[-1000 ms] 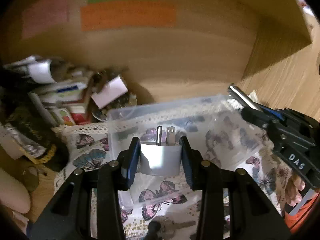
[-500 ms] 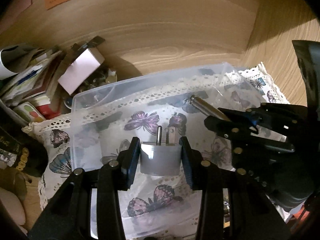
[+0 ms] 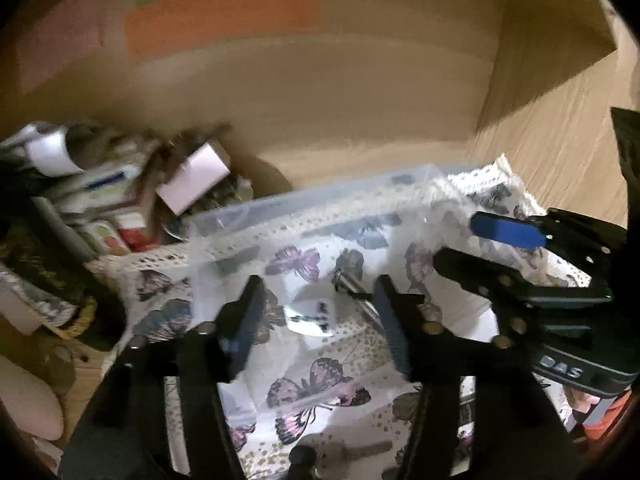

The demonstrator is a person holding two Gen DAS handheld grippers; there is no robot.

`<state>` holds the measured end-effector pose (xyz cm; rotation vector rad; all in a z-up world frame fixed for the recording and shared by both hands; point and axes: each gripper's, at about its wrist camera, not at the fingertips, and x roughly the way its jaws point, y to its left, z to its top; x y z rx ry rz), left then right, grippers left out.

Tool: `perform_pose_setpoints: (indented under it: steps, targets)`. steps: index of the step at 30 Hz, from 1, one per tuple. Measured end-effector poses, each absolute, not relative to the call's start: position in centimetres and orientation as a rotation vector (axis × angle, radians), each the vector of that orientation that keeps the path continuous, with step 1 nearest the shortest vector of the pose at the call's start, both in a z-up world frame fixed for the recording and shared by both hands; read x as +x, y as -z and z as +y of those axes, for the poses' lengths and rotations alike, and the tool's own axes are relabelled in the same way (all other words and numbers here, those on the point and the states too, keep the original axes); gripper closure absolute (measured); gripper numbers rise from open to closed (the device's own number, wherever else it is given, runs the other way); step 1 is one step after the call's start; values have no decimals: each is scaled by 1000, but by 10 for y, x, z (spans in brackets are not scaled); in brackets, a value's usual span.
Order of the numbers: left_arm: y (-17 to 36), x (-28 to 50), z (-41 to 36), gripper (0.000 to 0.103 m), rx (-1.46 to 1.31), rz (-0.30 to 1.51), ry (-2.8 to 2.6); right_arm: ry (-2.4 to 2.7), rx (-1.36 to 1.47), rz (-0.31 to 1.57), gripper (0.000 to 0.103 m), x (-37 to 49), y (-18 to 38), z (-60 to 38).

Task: Organize rigid objects
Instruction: 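Carry both items over the clear box and open both tools to drop them, then grasp the white handheld device with the right tool while the left grasps a black part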

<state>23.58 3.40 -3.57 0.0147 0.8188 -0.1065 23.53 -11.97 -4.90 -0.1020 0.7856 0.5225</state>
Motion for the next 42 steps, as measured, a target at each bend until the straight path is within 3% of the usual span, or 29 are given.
perform_pose_setpoints:
  steps: [11, 25, 27, 31, 34, 42]
  targets:
    - [8, 161, 55, 14, 12, 696, 56, -546, -118, 663, 39, 161, 29, -134]
    - [88, 91, 61, 12, 29, 850, -3, -635, -119, 858, 33, 97, 107, -133]
    - [97, 85, 61, 12, 27, 867, -3, -664, -111, 873, 26, 91, 113, -132]
    - [111, 79, 61, 13, 20, 899, 7, -678, -150, 883, 25, 85, 115, -129]
    - [117, 82, 58, 19, 29, 918, 24, -688, -185, 893, 26, 86, 117, -120]
    - [127, 110, 52, 49, 28, 981, 75, -726, -292, 896, 50, 89, 121, -101]
